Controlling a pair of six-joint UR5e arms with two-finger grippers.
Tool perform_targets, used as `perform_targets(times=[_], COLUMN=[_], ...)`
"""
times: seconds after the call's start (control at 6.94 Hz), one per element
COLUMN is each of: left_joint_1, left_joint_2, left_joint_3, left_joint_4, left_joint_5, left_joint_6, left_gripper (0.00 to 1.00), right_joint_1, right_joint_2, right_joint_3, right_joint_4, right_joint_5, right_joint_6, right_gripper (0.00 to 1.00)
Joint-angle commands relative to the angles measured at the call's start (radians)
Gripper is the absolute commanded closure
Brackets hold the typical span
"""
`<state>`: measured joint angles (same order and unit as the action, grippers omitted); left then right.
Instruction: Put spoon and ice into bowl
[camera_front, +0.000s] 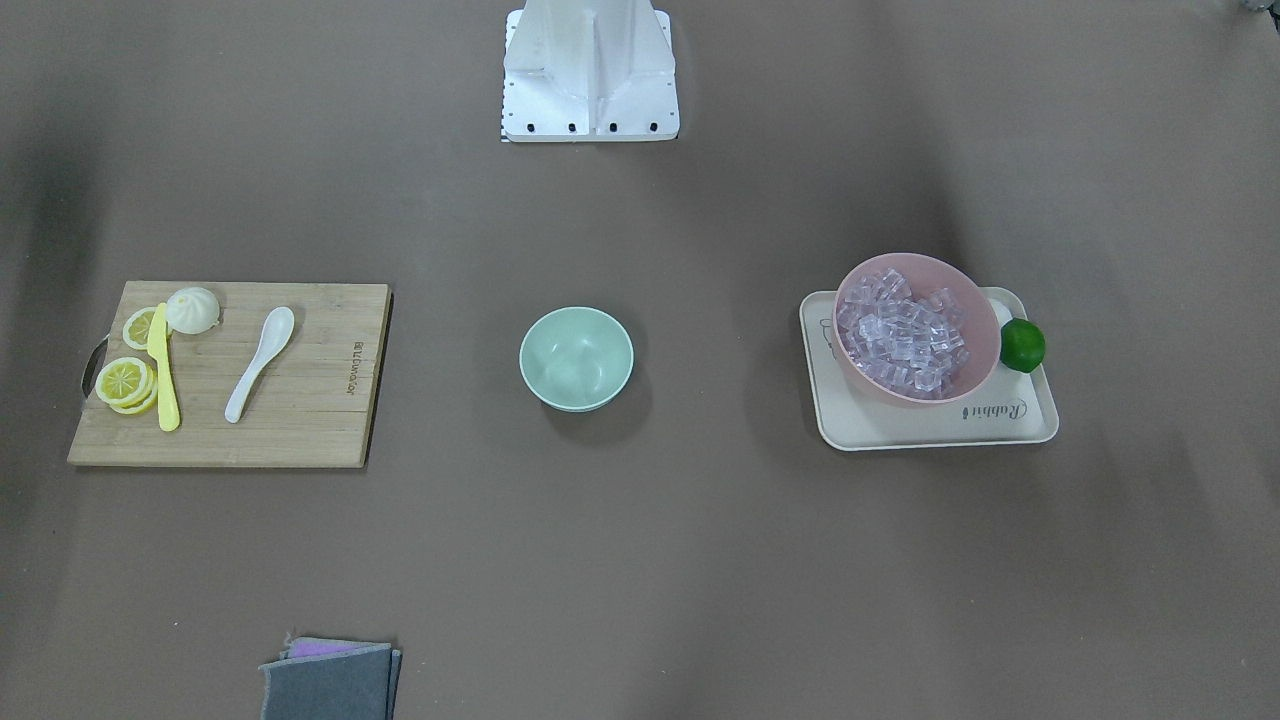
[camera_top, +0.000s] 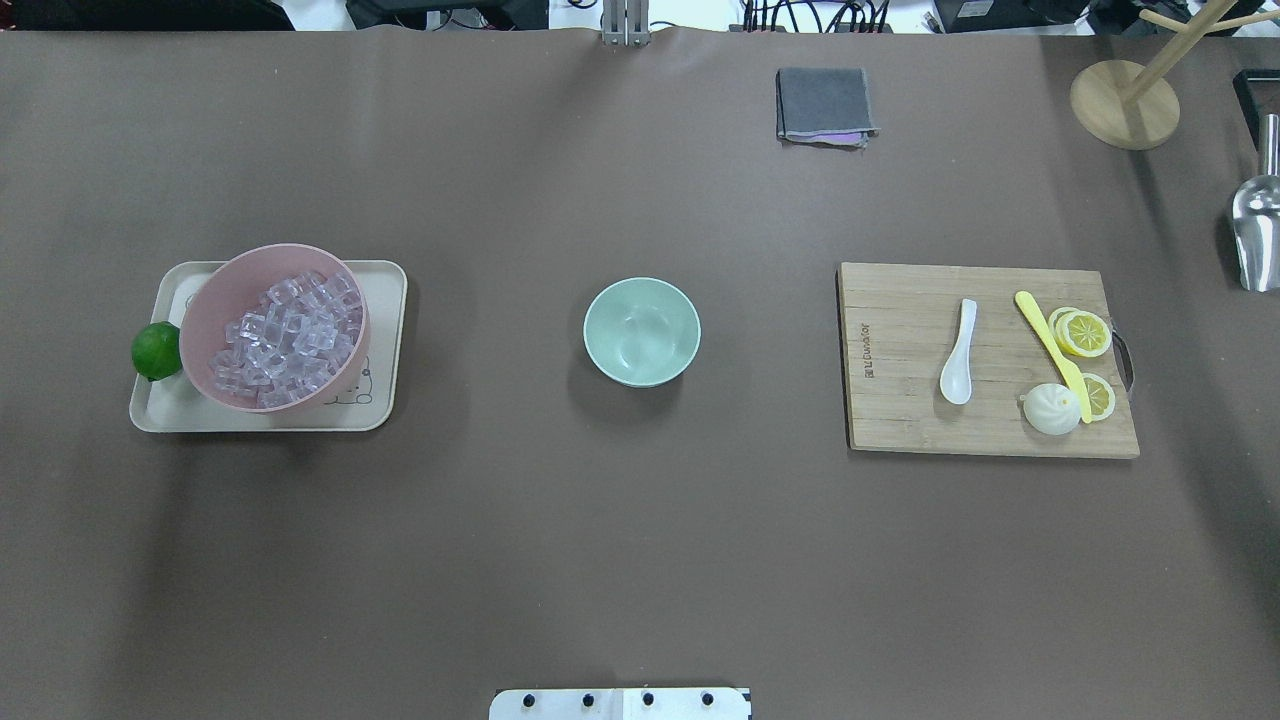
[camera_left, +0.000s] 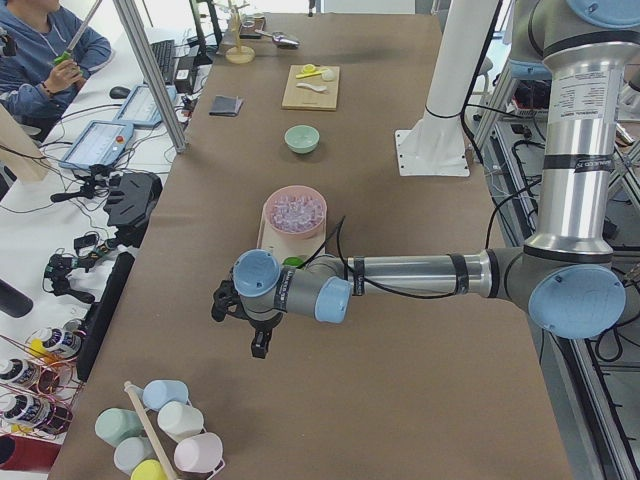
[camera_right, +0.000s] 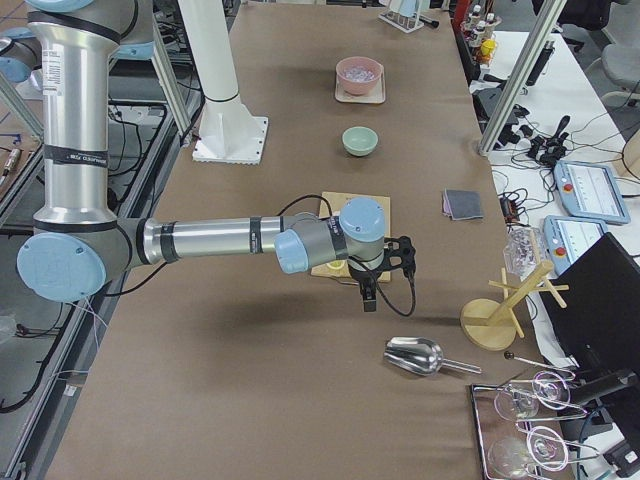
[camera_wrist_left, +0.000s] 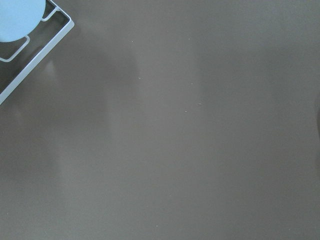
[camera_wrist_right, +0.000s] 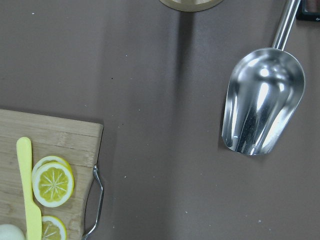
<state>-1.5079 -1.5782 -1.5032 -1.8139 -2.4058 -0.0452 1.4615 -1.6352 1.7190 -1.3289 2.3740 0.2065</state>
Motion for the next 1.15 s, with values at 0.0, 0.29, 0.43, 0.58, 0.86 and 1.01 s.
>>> perform_targets(times=[0.0,0.29,0.43,0.58,0.86,1.01], left_joint_1=[0.0,0.001,0.0,0.0,0.0,0.0], left_joint_2=[-0.005,-0.01,-0.01,-0.011,-0.032,-0.033], left_joint_3=[-0.008,-0.002,-0.012,-0.053,-0.066,-0.068], left_joint_4=[0.013,0.013,0.008,0.025,0.097,0.099], left_joint_5=[-0.018,-0.036,-0.041,-0.047,-0.036,-0.036], left_joint_6=[0.002,0.002,0.001,-0.002,-0.015,-0.015], left_gripper=[0.02,0.02,0.02,0.02,0.02,0.02], right_joint_1=[-0.003,-0.004,-0.003,-0.003,-0.003,-0.003], right_joint_2=[0.005,0.009,0.011,0.011,0.009,0.008], right_joint_3=[-0.033,-0.051,-0.053,-0.053,-0.053,-0.053], right_joint_4=[-0.006,-0.009,-0.003,-0.001,0.002,0.002], right_joint_5=[-0.003,0.004,0.007,0.005,0.004,0.002], right_joint_6=[-0.021,-0.025,-0.025,-0.025,-0.024,-0.024], right_gripper=[0.0,0.0,0.0,0.0,0.0,0.0])
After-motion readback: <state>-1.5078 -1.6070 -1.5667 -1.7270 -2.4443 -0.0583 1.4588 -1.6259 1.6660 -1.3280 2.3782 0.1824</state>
